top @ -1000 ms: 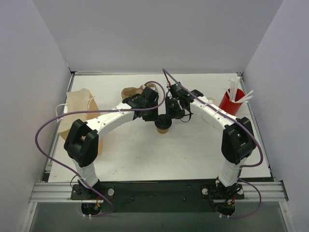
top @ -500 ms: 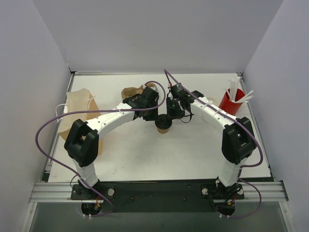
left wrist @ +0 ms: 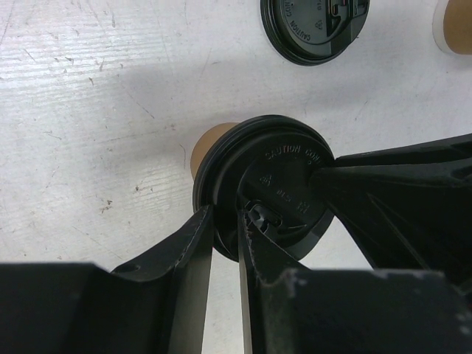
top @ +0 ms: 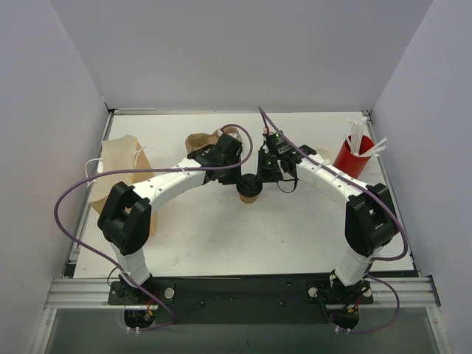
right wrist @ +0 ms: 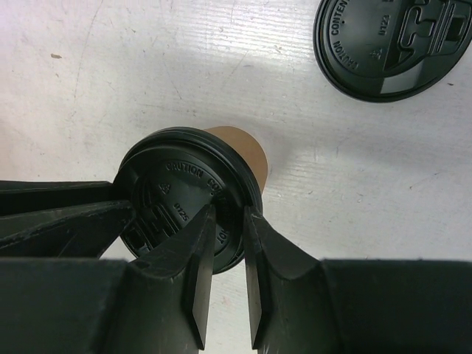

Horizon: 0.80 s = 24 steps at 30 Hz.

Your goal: Pack the takeout coffee

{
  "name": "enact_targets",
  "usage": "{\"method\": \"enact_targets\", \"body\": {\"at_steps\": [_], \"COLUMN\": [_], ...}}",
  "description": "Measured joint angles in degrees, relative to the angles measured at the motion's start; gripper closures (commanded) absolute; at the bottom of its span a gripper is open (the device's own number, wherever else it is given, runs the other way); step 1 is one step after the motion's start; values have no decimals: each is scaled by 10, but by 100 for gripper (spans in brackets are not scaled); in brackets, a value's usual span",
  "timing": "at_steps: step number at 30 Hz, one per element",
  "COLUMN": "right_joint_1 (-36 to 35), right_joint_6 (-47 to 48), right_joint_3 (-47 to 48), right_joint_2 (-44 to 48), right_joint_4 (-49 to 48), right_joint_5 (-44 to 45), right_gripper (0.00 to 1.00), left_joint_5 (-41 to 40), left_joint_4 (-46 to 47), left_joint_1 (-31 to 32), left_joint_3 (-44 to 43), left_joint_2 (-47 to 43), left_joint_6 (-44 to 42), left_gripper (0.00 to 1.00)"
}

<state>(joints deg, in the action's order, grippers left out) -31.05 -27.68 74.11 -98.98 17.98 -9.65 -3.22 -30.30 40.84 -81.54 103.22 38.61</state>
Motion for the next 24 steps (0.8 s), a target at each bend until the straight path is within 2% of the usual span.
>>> {"method": "enact_targets", "body": {"at_steps": [8, 13, 20, 24], "right_joint_1": [3, 2, -1, -5], "right_joint_6": [-30, -34, -27, -19], "right_joint_3": [-34, -23, 34, 71], "right_joint_2": [19, 16, -15, -26], "right_joint_4": [-36, -22, 34, 69], "right_joint_5": [-1, 0, 8, 19], "right_gripper": [84, 80, 63, 60], "left_joint_5": [-9, -14, -16, -14], "left_joint_4": [19, 12, -19, -30], "left_joint_1": [1, 1, 1, -2], "left_joint_3": [11, 3, -35, -50], "left_joint_2": [-1, 0, 16, 16], "left_joint_6": [2, -3, -24, -35], "left_gripper": [71, 67, 55, 51]}}
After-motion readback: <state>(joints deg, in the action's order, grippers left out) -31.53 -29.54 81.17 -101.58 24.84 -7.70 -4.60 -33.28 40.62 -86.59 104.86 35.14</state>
